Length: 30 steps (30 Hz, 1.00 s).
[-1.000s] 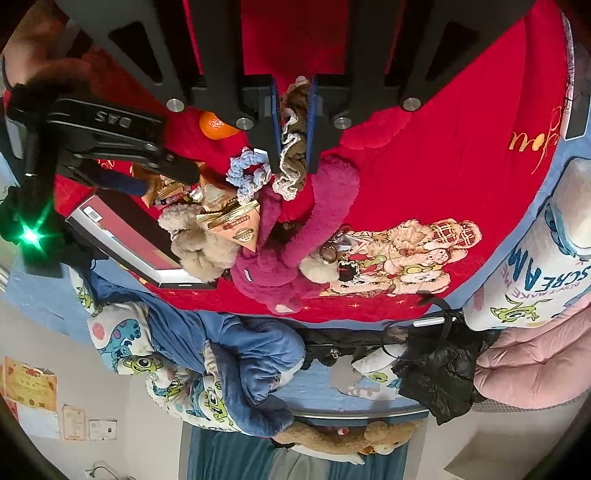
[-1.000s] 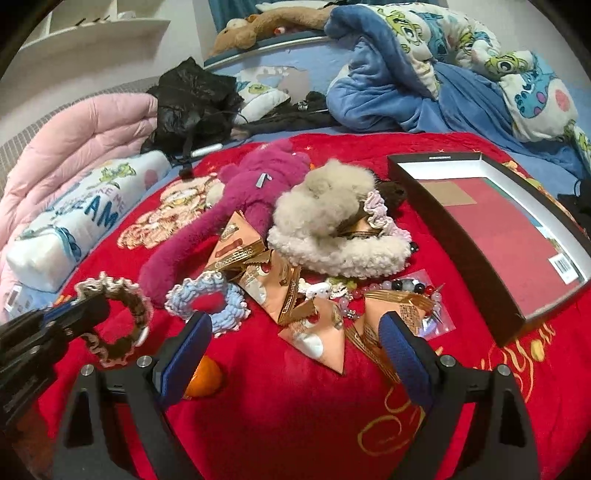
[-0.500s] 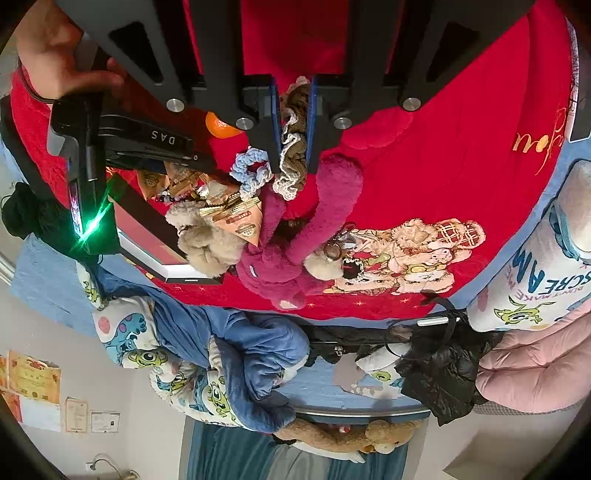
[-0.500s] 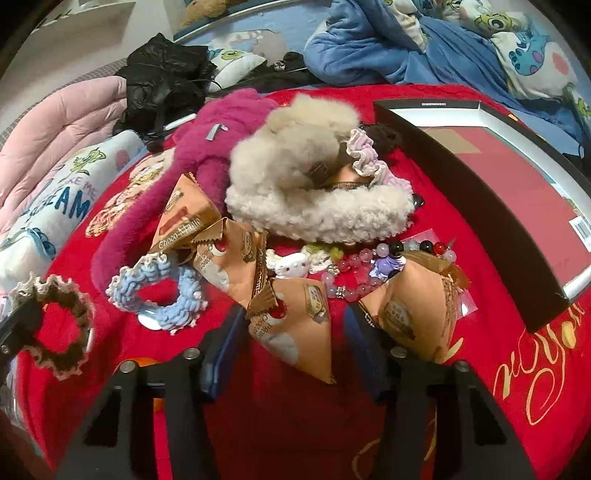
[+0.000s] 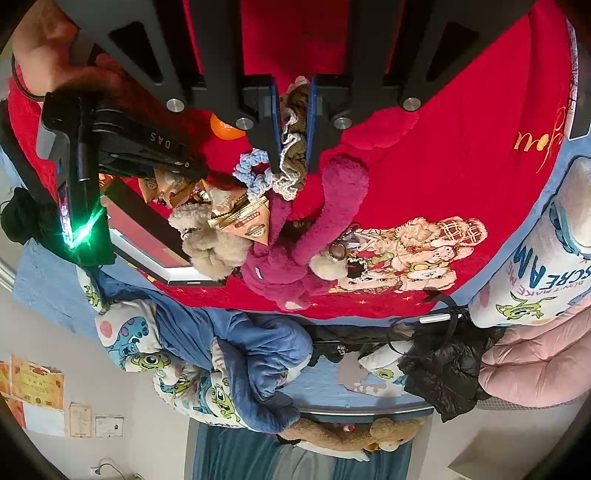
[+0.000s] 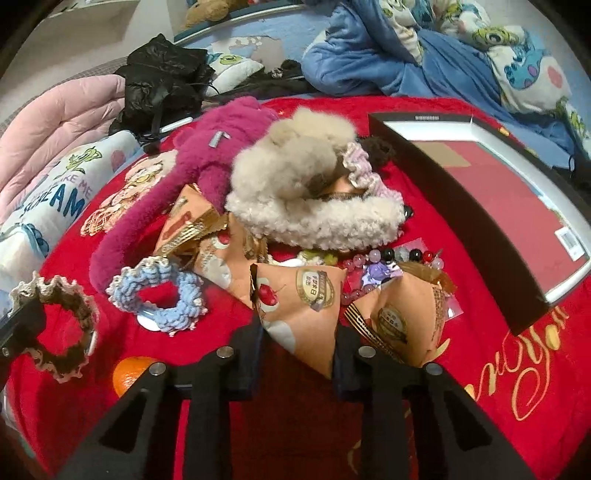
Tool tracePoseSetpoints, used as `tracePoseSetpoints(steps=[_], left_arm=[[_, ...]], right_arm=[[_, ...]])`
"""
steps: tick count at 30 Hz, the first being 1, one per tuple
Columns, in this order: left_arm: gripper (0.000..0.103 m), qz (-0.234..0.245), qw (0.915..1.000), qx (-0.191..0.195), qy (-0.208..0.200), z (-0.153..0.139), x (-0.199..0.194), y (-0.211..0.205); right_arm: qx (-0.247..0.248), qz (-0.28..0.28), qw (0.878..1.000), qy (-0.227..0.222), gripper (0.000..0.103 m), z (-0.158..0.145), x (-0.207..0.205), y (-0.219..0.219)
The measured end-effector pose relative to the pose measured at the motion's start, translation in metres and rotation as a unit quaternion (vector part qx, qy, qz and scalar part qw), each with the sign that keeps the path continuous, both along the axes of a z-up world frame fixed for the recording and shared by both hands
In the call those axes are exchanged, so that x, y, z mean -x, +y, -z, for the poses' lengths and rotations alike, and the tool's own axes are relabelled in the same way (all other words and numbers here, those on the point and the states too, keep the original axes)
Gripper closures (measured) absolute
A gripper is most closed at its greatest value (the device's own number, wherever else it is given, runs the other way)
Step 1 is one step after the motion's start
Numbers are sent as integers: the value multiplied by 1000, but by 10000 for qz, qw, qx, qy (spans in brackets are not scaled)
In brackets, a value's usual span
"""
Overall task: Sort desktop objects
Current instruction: 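Grasp an orange triangular snack packet with the right gripper and lift it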
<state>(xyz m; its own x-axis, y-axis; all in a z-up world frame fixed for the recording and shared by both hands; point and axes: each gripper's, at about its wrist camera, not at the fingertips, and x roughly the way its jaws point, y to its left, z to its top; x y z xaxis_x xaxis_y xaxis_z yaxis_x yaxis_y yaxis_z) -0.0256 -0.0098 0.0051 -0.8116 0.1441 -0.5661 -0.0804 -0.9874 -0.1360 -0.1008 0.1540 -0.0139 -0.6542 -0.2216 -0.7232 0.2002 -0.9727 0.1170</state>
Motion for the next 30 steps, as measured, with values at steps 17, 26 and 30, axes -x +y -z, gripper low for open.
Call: tracePoseSetpoints(steps=[17, 26, 30], left_arm=[[93, 112, 9999, -50, 108, -12, -15, 17], [93, 451, 9987, -188, 139, -14, -18, 57], [93, 725, 9970, -245, 115, -13, -19, 86]], right_arm=[[86, -179, 9989, 417, 84, -25, -36, 3], [118, 82, 9981, 606, 84, -42, -56, 38], [113, 343, 9972, 657, 84, -48, -64, 69]])
